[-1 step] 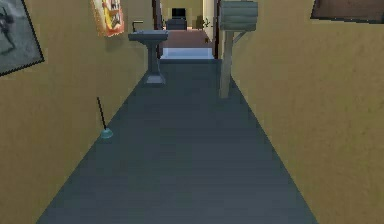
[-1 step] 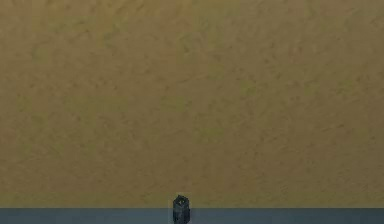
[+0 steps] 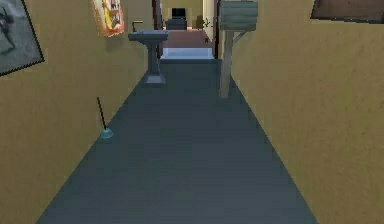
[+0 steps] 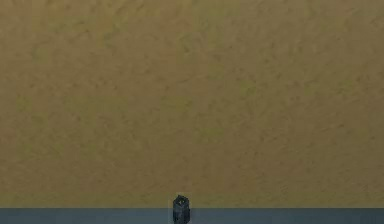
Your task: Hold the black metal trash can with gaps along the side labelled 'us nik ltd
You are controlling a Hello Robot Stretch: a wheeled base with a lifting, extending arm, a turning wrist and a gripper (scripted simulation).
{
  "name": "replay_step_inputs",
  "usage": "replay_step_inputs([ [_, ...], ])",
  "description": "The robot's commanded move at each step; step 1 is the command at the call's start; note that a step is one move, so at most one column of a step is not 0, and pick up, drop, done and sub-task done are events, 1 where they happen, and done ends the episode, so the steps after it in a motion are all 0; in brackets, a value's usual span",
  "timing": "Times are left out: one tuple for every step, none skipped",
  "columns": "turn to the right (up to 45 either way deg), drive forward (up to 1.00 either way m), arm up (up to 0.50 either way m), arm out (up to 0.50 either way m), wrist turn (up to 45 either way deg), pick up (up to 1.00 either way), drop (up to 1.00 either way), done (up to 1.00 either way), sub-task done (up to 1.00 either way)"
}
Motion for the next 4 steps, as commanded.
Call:
replay_step_inputs([
  [0.0,0.0,0.0,0.48,0.0,0.0,0.0,0.0,0.0],
  [0.0,0.0,0.0,0.0,45.0,0.0,0.0,0.0,0.0],
  [0.0,0.0,0.0,0.0,45.0,0.0,0.0,0.0,0.0],
  [0.0,0.0,0.0,0.0,45.0,0.0,0.0,0.0,0.0],
])
